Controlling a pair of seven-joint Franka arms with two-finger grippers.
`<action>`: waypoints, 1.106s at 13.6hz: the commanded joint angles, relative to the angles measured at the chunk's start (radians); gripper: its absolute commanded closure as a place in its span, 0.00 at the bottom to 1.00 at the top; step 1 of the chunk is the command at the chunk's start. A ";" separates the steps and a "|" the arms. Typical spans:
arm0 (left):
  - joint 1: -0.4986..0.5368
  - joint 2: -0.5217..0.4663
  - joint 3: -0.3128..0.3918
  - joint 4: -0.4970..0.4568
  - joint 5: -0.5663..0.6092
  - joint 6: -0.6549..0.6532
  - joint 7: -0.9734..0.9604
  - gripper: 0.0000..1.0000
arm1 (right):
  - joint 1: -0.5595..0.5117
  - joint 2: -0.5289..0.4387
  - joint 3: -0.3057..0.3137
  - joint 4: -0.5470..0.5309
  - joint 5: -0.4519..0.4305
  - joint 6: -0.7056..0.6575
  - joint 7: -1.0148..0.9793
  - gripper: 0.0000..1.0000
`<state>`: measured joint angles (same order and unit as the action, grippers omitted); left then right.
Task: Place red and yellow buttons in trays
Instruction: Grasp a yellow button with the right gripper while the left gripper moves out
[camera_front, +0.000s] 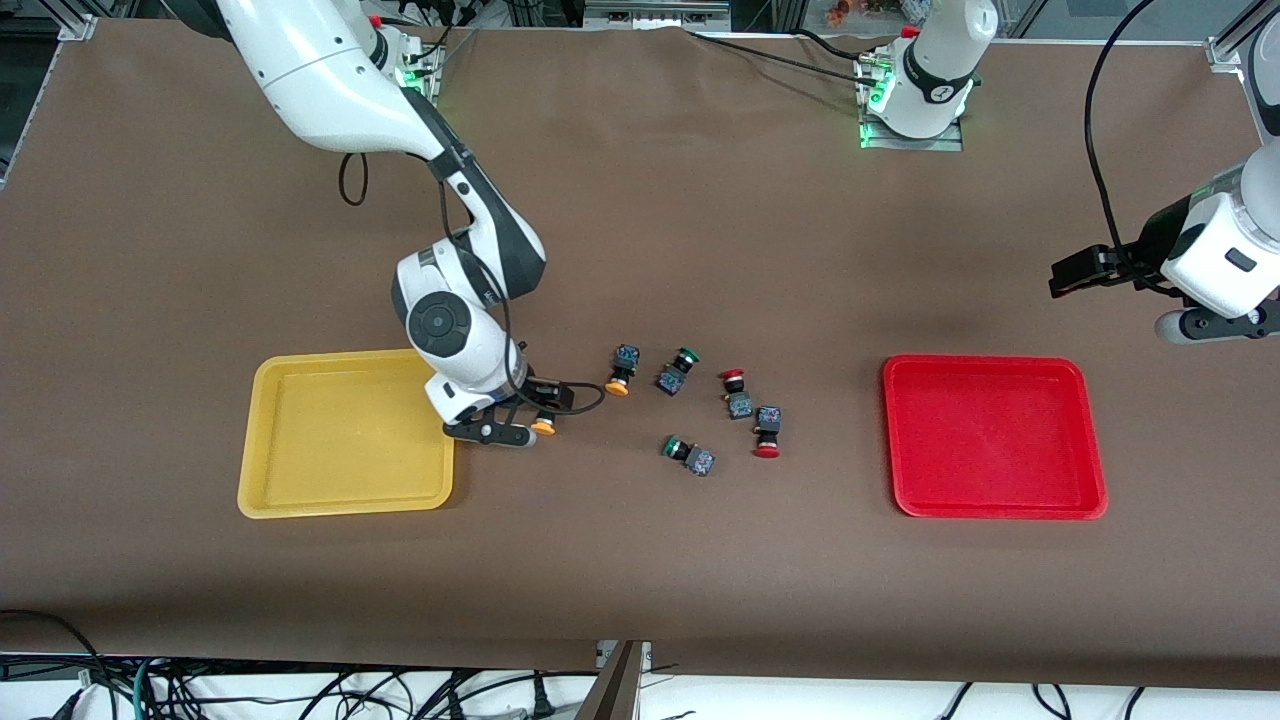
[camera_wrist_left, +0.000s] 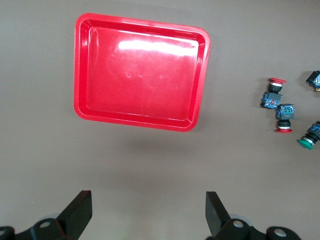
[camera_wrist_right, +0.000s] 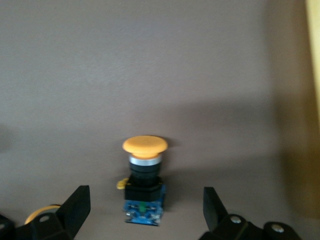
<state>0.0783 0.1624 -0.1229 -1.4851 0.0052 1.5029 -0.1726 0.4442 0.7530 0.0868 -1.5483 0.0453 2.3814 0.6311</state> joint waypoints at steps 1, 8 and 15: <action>0.003 0.068 -0.003 0.086 0.006 -0.006 0.022 0.00 | 0.031 0.038 -0.005 0.022 0.019 0.042 0.036 0.00; -0.025 0.239 -0.007 0.146 0.003 0.078 0.021 0.00 | 0.028 0.049 -0.005 -0.042 0.019 0.099 0.030 0.49; -0.135 0.381 -0.014 0.147 0.088 0.276 0.013 0.00 | -0.112 -0.073 -0.012 0.017 0.011 -0.201 -0.173 0.91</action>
<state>-0.0414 0.5120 -0.1362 -1.3812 0.0743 1.7569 -0.1703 0.4181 0.7680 0.0661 -1.5482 0.0464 2.3391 0.5871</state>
